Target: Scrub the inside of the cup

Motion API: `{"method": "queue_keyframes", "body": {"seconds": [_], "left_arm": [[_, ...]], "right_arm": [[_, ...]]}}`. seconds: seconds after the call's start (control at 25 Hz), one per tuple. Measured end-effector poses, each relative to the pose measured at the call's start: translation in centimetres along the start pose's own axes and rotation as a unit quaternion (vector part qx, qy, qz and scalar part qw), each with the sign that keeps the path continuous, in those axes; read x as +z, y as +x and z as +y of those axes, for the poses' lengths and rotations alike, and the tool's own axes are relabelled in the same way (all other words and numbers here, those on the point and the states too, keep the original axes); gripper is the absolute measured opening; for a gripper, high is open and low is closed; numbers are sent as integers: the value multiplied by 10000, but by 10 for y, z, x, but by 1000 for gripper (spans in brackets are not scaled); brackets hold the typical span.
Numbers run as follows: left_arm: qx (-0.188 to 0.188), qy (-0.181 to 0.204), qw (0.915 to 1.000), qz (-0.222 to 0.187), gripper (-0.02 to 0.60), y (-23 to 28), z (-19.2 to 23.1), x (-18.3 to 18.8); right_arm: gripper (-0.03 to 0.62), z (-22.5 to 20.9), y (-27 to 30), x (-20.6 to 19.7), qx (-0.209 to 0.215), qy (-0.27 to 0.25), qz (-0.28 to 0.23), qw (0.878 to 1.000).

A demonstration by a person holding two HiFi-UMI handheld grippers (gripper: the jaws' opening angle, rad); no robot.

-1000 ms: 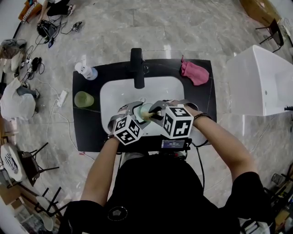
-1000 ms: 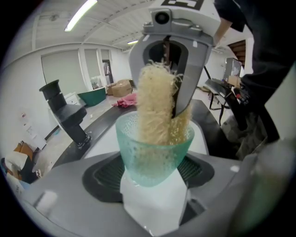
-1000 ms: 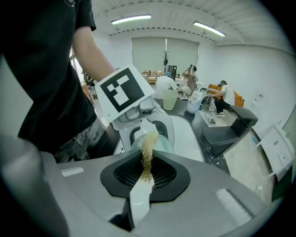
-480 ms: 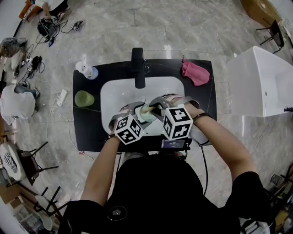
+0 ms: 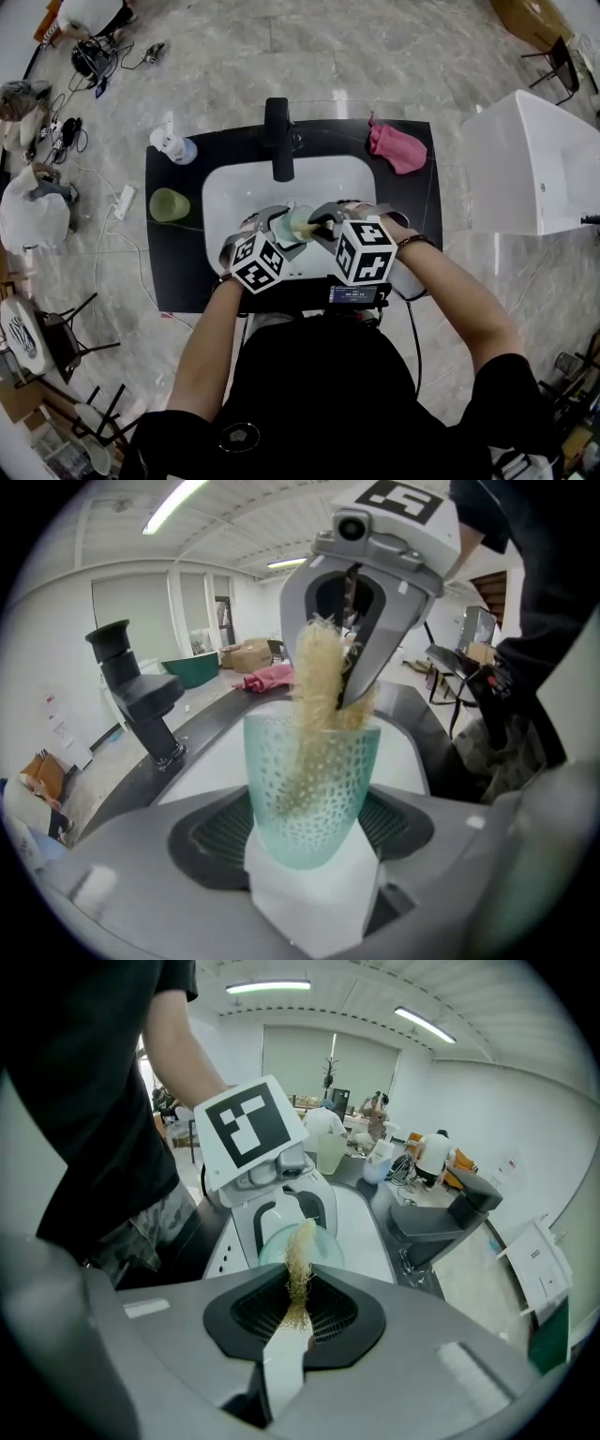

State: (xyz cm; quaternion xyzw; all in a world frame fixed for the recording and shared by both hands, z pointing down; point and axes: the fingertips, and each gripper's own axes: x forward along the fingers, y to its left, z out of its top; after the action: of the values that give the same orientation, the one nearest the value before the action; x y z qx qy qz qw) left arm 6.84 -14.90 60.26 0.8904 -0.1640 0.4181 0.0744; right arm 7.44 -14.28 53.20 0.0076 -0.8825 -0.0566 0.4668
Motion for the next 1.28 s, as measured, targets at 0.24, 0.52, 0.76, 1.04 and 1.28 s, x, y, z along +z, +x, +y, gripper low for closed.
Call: {"method": "queue_keyframes", "body": {"seconds": [0.24, 0.52, 0.76, 1.04, 1.28], "left_arm": [[122, -67, 9999, -17, 350, 7, 3, -3], [191, -22, 9998, -6, 348, 13, 5, 0], [225, -98, 9997, -53, 348, 14, 9, -2], [214, -293, 9993, 37, 348, 18, 13, -20], [273, -456, 9985, 152, 348, 19, 23, -33]], "right_arm": [[44, -3, 1, 7, -3, 689, -244, 9973], [44, -5, 3, 14, 19, 1081, -435, 9932], [44, -11, 0, 9, -71, 1208, -406, 9918], [44, -27, -15, 0, -226, 1591, -585, 9853], [44, -50, -32, -11, -569, 1895, -662, 9780]]}}
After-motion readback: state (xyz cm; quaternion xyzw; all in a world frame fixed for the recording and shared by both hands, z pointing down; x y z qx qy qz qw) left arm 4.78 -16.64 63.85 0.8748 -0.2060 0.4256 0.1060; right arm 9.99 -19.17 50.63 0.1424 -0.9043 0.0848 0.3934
